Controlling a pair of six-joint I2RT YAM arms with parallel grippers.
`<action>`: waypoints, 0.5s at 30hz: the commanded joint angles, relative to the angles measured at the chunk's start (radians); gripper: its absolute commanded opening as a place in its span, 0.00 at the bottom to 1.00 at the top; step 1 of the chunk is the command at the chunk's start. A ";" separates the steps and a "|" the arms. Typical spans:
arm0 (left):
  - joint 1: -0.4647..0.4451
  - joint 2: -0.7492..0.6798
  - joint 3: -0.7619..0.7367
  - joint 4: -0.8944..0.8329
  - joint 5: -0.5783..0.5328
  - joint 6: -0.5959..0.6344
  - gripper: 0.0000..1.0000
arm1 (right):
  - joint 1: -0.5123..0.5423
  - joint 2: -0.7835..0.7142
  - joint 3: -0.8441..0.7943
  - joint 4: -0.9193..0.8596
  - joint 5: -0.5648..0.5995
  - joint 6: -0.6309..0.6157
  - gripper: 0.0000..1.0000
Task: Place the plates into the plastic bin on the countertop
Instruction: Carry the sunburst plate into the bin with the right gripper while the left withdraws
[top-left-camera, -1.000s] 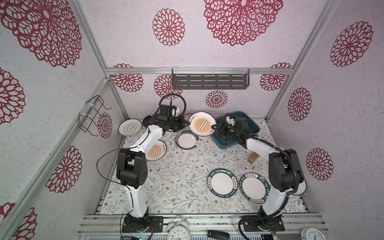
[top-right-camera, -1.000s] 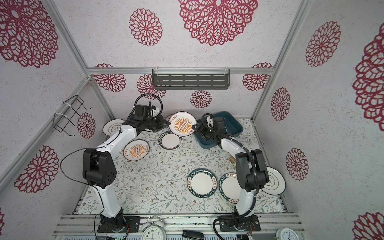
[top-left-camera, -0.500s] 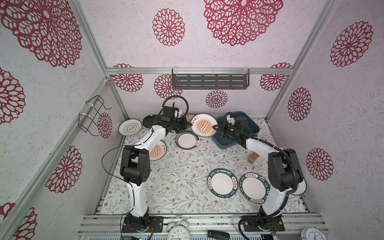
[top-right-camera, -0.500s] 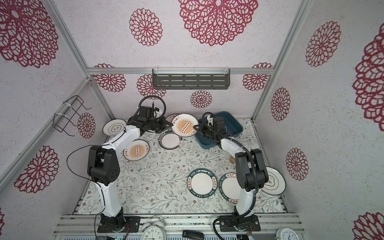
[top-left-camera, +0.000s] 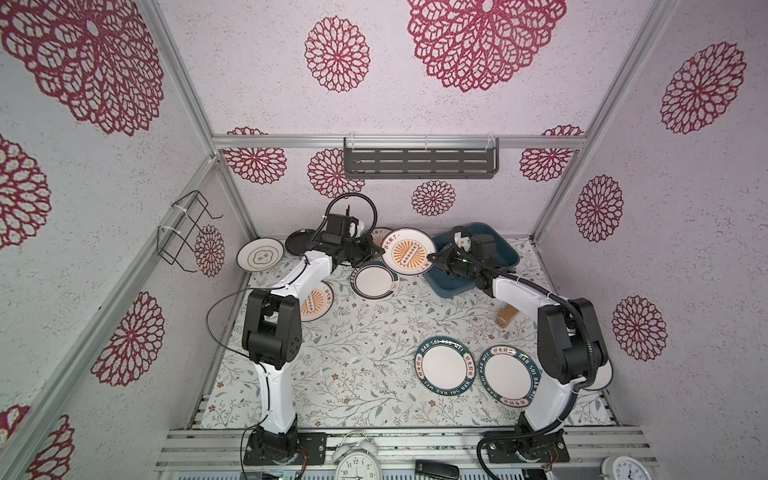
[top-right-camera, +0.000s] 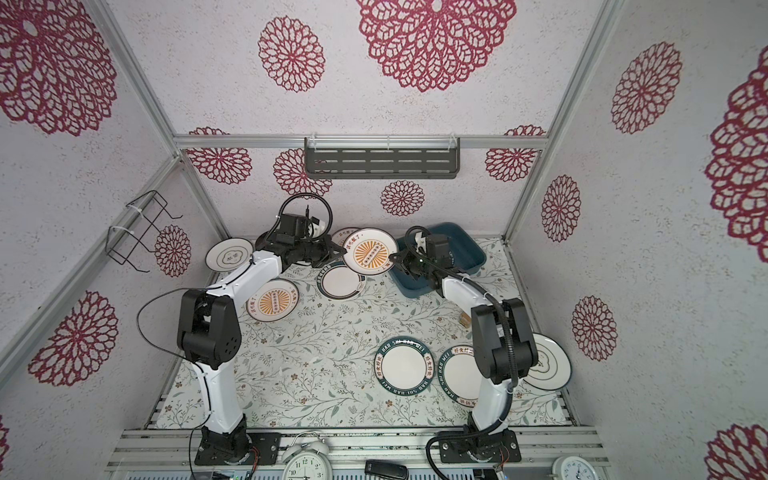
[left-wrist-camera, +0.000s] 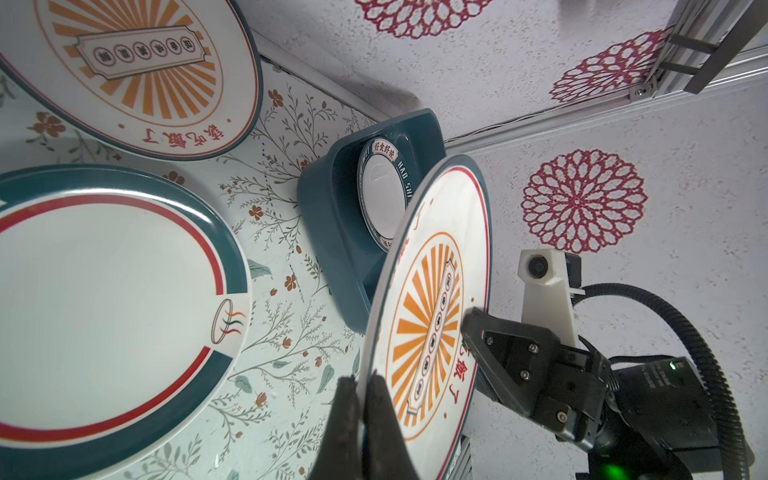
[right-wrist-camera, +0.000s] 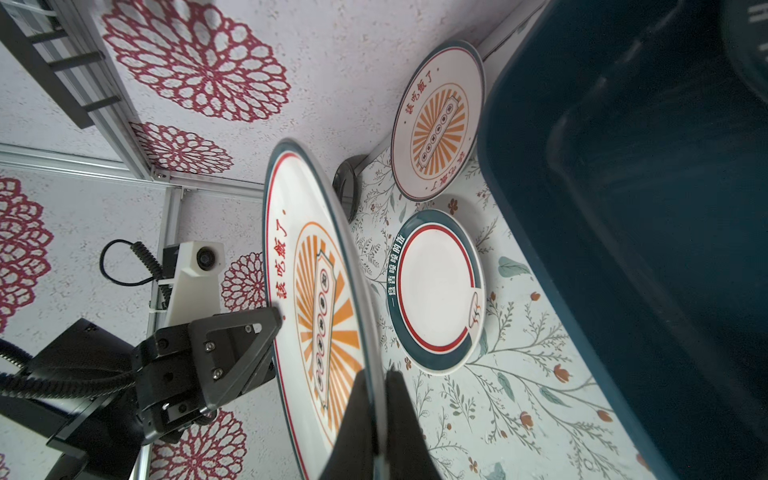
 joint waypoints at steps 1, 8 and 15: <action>-0.002 -0.012 0.026 0.075 0.037 -0.002 0.17 | 0.000 -0.027 -0.003 -0.044 0.054 -0.022 0.00; 0.001 -0.040 0.003 0.081 0.015 0.008 0.79 | -0.002 -0.028 -0.007 -0.045 0.078 0.007 0.00; 0.014 -0.166 -0.105 0.099 -0.080 0.038 0.97 | -0.024 -0.032 -0.004 -0.077 0.119 0.021 0.00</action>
